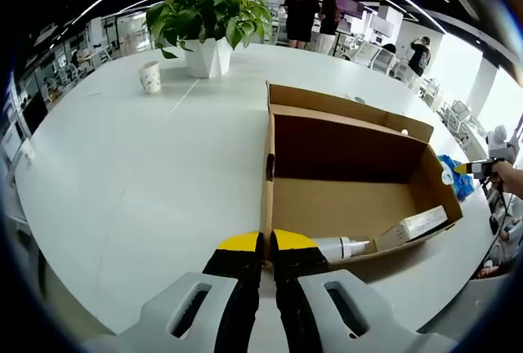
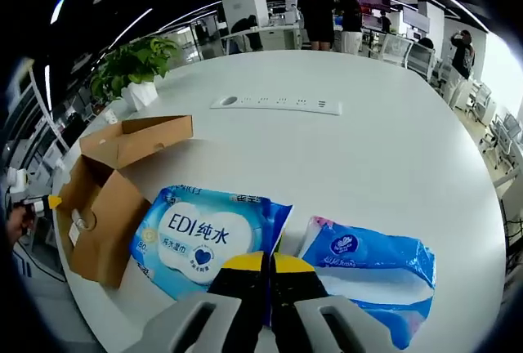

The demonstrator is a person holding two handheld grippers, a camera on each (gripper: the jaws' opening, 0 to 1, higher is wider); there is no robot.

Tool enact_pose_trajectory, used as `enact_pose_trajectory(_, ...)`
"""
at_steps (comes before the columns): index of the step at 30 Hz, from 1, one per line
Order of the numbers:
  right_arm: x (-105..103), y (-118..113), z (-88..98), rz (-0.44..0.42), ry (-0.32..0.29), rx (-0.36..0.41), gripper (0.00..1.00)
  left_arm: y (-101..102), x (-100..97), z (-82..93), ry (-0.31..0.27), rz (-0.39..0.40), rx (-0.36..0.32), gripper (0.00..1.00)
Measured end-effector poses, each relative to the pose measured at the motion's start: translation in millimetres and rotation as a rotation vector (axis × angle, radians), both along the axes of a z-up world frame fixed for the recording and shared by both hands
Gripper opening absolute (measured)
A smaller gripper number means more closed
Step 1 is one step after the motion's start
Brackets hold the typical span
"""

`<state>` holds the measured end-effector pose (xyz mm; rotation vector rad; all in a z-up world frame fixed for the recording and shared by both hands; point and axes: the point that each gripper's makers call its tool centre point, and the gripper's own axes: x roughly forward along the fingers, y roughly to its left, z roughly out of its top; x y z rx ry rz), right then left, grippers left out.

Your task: Operate the shoe box by opening the lid, removing the specified soft item, and placing it in the target area until the item is outside and the box remains undamaged.

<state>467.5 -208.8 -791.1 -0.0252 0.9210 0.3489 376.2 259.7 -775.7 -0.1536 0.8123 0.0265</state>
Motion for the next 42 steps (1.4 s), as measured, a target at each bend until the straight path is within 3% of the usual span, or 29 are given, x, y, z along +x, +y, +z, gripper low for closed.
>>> enact_pose_trajectory(29,13.7,-5.3,-7.2,0.008,-0.001,-0.018,0.0,-1.2,-0.9,0.8,-0.002,-0.002,-0.006,0.02)
enact_pose_trajectory(42,23.6,-21.3,18.9,0.02,-0.091,-0.041,0.02,-0.5,-0.8,0.4,-0.005,-0.004,-0.009,0.02)
